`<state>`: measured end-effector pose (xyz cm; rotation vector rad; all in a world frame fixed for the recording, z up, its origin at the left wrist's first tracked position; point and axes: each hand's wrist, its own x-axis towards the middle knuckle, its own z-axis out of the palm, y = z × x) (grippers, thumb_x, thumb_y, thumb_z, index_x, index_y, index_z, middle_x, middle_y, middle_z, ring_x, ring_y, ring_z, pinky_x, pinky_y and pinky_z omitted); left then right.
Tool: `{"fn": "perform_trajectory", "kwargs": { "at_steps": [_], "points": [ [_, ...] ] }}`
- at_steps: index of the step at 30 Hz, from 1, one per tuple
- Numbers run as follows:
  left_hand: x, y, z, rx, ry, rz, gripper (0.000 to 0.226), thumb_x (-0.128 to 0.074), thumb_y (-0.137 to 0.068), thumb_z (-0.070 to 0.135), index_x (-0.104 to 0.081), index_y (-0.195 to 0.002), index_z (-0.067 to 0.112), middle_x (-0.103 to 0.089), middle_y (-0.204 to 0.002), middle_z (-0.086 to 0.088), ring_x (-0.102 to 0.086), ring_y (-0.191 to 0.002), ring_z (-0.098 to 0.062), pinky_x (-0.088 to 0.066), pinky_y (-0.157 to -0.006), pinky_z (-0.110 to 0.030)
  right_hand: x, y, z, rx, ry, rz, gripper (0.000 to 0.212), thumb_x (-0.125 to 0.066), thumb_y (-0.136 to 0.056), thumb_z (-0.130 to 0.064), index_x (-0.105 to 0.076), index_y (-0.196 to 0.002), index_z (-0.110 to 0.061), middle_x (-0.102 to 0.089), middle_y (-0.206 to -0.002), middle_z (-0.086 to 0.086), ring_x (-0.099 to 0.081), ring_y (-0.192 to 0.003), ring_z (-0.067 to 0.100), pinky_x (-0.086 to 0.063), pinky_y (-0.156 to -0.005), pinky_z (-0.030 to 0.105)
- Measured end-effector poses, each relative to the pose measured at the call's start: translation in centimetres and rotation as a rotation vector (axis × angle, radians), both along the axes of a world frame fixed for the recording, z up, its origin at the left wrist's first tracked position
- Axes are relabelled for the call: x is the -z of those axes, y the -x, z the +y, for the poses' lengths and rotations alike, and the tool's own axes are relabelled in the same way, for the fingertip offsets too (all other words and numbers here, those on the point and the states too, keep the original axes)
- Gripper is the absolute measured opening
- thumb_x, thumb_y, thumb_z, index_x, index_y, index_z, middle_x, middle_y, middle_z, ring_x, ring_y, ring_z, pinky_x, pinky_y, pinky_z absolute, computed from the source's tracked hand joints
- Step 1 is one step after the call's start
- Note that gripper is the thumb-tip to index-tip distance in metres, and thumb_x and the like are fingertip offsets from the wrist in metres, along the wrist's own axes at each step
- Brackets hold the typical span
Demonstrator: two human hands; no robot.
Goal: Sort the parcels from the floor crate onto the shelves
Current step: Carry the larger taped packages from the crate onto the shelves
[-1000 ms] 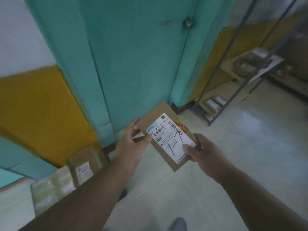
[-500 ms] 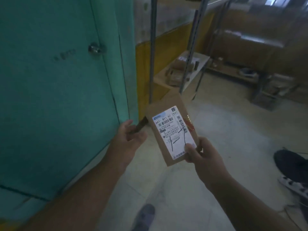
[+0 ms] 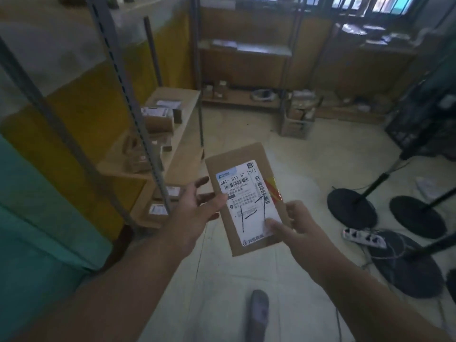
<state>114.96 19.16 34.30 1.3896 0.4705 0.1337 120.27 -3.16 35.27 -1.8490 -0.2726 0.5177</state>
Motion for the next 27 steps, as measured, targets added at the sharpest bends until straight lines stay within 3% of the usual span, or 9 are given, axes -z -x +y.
{"fn": "perform_trajectory", "kwargs": {
  "at_steps": [2,4,6,8,13,19,22,27],
  "points": [
    [0.4,-5.1,-0.5,0.011,-0.011,0.004,0.074,-0.082,-0.072,0.041,-0.046,-0.136,0.029,-0.072,-0.117,-0.006,-0.07,-0.108,-0.025,-0.053,-0.098,-0.053,0.2,-5.6,-0.4,-0.052,-0.097,0.117,0.036,-0.07,-0.09,-0.034,-0.049,-0.119,-0.029,-0.073,-0.115,-0.006,-0.073,-0.099,0.016,-0.059,-0.082,0.033],
    [0.0,-9.9,-0.5,-0.004,-0.006,0.023,0.059,-0.075,-0.085,0.032,-0.046,-0.137,0.027,-0.072,-0.113,-0.005,-0.07,-0.106,-0.025,-0.052,-0.099,-0.054,0.1,-11.1,-0.5,-0.102,-0.108,0.134,0.05,-0.074,-0.088,-0.038,-0.046,-0.13,-0.037,-0.071,-0.121,-0.005,-0.073,-0.101,0.018,-0.058,-0.087,0.035],
    [-0.8,-14.3,0.1,-0.032,-0.028,0.031,0.063,-0.071,-0.084,0.04,-0.044,-0.139,0.027,-0.071,-0.114,-0.002,-0.068,-0.109,-0.022,-0.05,-0.101,-0.052,-0.3,-16.1,-0.1,-0.145,-0.099,0.112,0.058,-0.075,-0.084,-0.047,-0.044,-0.133,-0.047,-0.067,-0.124,-0.008,-0.071,-0.103,0.017,-0.056,-0.092,0.039],
    [-1.8,-18.5,1.1,-0.069,-0.073,0.044,0.072,-0.067,-0.078,0.051,-0.041,-0.142,0.029,-0.069,-0.119,0.002,-0.065,-0.112,-0.017,-0.051,-0.098,-0.046,-0.6,-21.0,0.6,-0.164,-0.108,0.109,0.052,-0.073,-0.088,-0.043,-0.046,-0.133,-0.05,-0.067,-0.124,-0.01,-0.071,-0.104,0.014,-0.056,-0.09,0.036],
    [-1.8,-27.8,5.3,-0.178,-0.2,0.085,0.055,-0.057,-0.094,0.049,-0.038,-0.143,0.032,-0.062,-0.127,0.008,-0.059,-0.115,-0.013,-0.05,-0.09,-0.032,-0.3,-32.2,5.5,-0.217,-0.146,0.099,0.049,-0.073,-0.087,-0.04,-0.052,-0.131,-0.044,-0.069,-0.122,-0.01,-0.069,-0.105,0.012,-0.056,-0.084,0.032],
    [-1.1,-40.3,12.3,-0.16,-0.253,0.098,0.056,-0.057,-0.091,0.054,-0.04,-0.141,0.032,-0.061,-0.128,0.008,-0.059,-0.119,-0.011,-0.047,-0.101,-0.039,0.4,-44.7,12.9,-0.222,-0.144,0.087,0.048,-0.071,-0.089,-0.036,-0.052,-0.134,-0.038,-0.071,-0.119,-0.007,-0.071,-0.103,0.014,-0.058,-0.082,0.032],
    [-1.7,-46.4,15.0,-0.159,-0.265,0.114,0.061,-0.057,-0.091,0.056,-0.039,-0.143,0.03,-0.061,-0.126,0.006,-0.059,-0.116,-0.012,-0.047,-0.103,-0.043,-0.4,-50.8,15.0,-0.217,-0.163,0.093,0.051,-0.074,-0.086,-0.039,-0.054,-0.133,-0.038,-0.071,-0.12,-0.002,-0.072,-0.104,0.021,-0.057,-0.088,0.041],
    [-2.1,-56.0,18.3,-0.191,-0.246,0.149,0.064,-0.057,-0.09,0.059,-0.039,-0.144,0.031,-0.061,-0.125,0.003,-0.059,-0.116,-0.016,-0.05,-0.1,-0.044,-1.0,-60.6,18.4,-0.221,-0.185,0.098,0.06,-0.076,-0.078,-0.042,-0.053,-0.134,-0.038,-0.072,-0.116,-0.003,-0.072,-0.102,0.02,-0.057,-0.083,0.035]
  ]
}}
